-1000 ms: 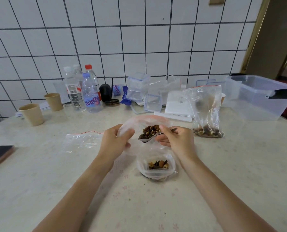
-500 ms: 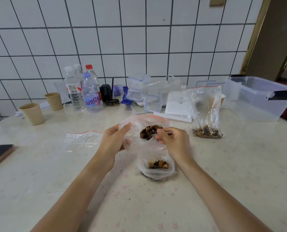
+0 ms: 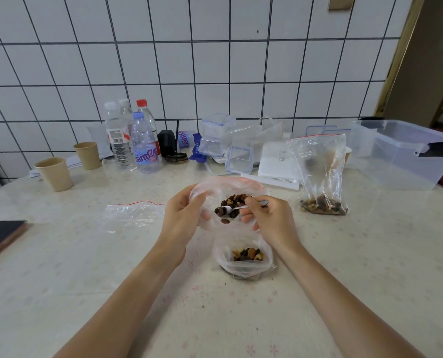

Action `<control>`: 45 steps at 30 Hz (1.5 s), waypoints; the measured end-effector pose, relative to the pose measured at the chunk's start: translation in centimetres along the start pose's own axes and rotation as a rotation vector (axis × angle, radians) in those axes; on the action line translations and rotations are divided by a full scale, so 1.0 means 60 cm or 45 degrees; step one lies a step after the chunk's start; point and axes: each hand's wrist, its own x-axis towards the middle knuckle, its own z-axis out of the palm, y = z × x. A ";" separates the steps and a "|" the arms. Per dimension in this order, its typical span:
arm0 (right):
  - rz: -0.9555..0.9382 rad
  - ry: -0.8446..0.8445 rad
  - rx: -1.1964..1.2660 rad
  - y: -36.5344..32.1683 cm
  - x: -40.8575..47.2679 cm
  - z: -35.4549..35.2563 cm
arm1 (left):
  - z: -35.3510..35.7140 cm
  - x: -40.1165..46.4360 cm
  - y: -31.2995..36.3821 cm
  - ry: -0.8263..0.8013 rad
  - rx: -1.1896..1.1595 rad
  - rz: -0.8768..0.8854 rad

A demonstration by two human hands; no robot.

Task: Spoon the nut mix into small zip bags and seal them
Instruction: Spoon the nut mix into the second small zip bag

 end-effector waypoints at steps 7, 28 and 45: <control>0.319 -0.004 0.355 -0.006 -0.003 -0.007 | 0.005 -0.004 0.005 -0.060 0.061 0.050; 0.282 0.015 0.518 -0.071 -0.043 -0.100 | -0.044 -0.036 0.027 0.279 0.917 0.279; 0.182 -0.089 0.215 -0.088 -0.161 -0.135 | -0.015 -0.107 0.031 -0.261 0.835 -0.061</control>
